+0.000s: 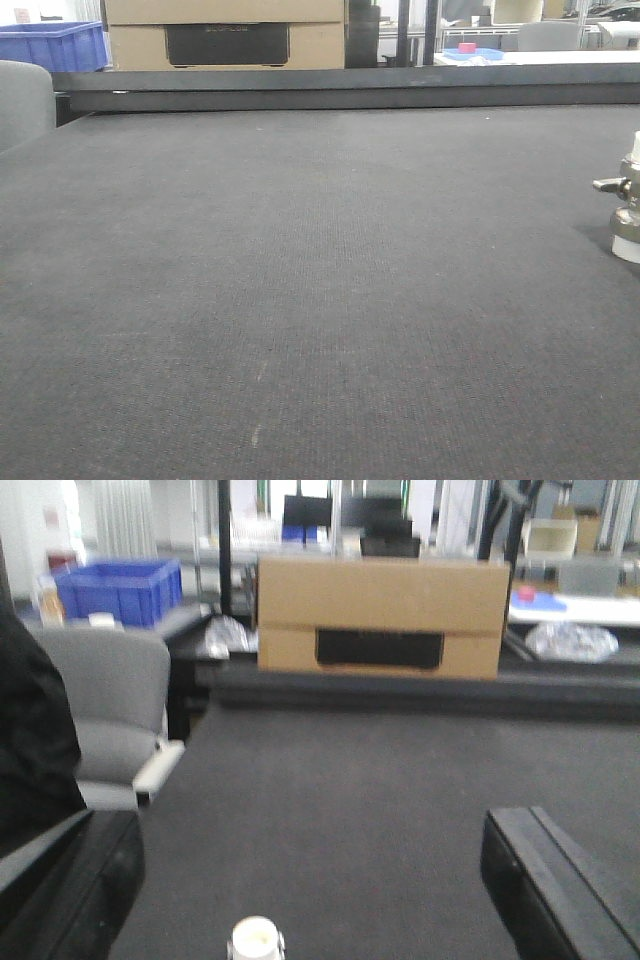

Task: Place valve from conveyor to right shelf box
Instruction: 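Lower the right gripper and close it around a valve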

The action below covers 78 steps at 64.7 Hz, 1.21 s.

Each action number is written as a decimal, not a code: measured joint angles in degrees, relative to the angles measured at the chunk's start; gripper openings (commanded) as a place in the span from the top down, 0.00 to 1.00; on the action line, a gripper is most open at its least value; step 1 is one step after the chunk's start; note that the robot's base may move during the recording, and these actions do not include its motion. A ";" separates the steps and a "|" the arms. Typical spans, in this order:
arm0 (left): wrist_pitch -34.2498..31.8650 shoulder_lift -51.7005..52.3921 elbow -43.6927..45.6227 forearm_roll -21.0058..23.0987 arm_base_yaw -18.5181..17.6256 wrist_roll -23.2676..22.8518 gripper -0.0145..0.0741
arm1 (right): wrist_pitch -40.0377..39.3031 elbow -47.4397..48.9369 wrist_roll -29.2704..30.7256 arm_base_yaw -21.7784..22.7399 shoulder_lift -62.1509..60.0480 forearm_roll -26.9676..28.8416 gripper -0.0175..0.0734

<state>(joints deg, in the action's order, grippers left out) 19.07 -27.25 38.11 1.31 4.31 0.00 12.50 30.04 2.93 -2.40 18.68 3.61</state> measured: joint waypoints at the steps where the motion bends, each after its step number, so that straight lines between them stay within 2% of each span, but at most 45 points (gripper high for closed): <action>1: 0.64 -0.92 0.70 0.14 0.00 0.00 0.17 | 0.15 0.16 0.00 0.00 0.46 0.00 0.18; 6: 3.41 -3.55 2.85 0.55 -0.10 0.00 0.17 | 1.90 1.96 0.00 0.00 3.91 0.00 0.18; 14: 4.95 -6.73 5.71 0.79 -1.83 0.00 0.17 | 8.98 8.09 0.00 0.00 11.60 0.00 0.18; 35: 5.38 -9.53 6.83 0.79 -5.19 0.00 0.17 | 30.50 30.00 2.04 -1.12 38.61 -0.11 0.18; 51: 5.48 -9.64 6.83 0.79 -5.30 0.00 0.17 | 45.75 43.20 3.04 -2.97 55.97 -0.11 0.18; 60: 5.65 -9.64 6.83 0.79 -5.30 0.00 0.17 | 48.82 46.14 3.19 -2.97 63.34 -0.11 0.18; 78: 6.22 -9.75 6.83 0.79 -5.30 0.00 0.17 | 47.40 46.76 3.19 -2.97 75.70 -0.11 0.18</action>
<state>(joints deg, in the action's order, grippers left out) 25.29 -37.00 44.94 2.10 -0.98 0.00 59.90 76.79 6.12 -5.37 94.38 3.49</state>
